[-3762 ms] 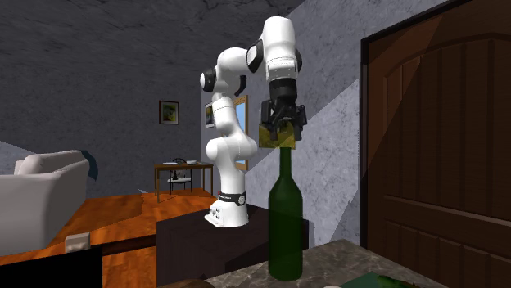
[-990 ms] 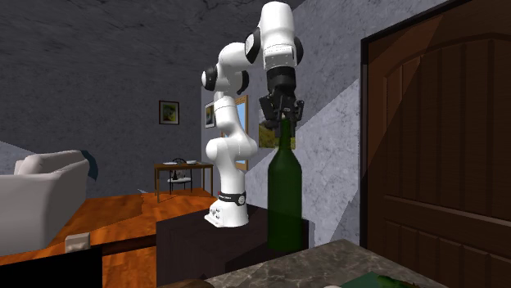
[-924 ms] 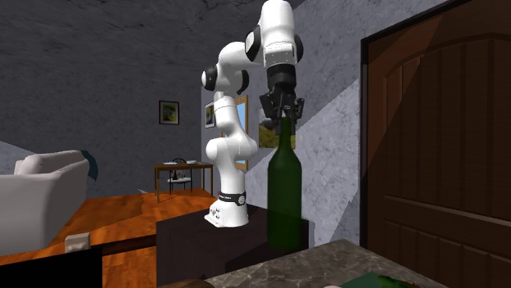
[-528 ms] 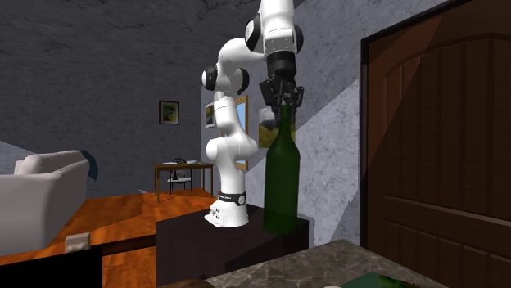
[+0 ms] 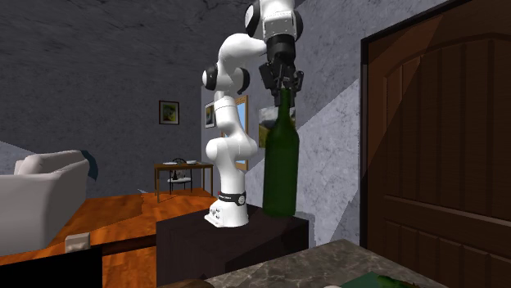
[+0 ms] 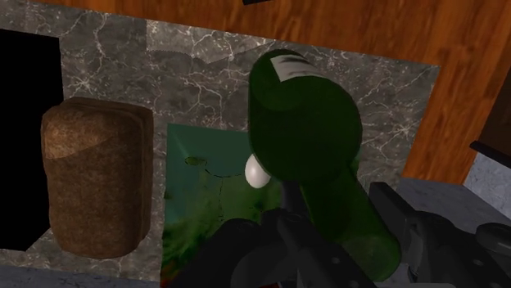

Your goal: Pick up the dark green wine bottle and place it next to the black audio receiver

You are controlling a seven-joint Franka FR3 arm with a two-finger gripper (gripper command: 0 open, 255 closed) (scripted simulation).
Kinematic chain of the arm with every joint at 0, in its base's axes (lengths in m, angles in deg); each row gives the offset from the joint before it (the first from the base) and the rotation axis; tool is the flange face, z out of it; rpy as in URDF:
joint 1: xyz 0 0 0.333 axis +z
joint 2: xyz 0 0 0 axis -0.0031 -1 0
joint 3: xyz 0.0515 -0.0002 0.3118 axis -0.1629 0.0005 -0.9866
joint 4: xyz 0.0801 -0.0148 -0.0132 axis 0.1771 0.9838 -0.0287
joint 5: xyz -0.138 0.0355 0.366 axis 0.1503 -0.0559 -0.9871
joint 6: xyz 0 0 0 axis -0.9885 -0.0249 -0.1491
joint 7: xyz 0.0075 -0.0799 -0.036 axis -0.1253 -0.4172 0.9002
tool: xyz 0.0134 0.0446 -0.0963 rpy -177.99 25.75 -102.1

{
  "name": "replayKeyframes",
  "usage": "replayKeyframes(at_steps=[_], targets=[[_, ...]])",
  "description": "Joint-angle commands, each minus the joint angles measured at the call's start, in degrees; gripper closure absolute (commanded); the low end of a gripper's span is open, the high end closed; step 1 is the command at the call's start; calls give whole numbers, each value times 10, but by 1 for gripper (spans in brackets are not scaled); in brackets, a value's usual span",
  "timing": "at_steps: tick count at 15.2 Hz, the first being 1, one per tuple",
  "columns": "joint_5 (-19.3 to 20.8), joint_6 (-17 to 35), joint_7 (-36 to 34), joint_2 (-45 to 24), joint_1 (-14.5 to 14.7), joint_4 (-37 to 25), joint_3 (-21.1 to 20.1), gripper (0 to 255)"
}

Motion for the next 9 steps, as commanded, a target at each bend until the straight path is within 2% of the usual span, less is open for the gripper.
replayKeyframes(at_steps=[1,9], targets=[[-1,-16,-1,-4,1,-21,-1,255],[-6,-79,2,-25,3,-104,0,255]])
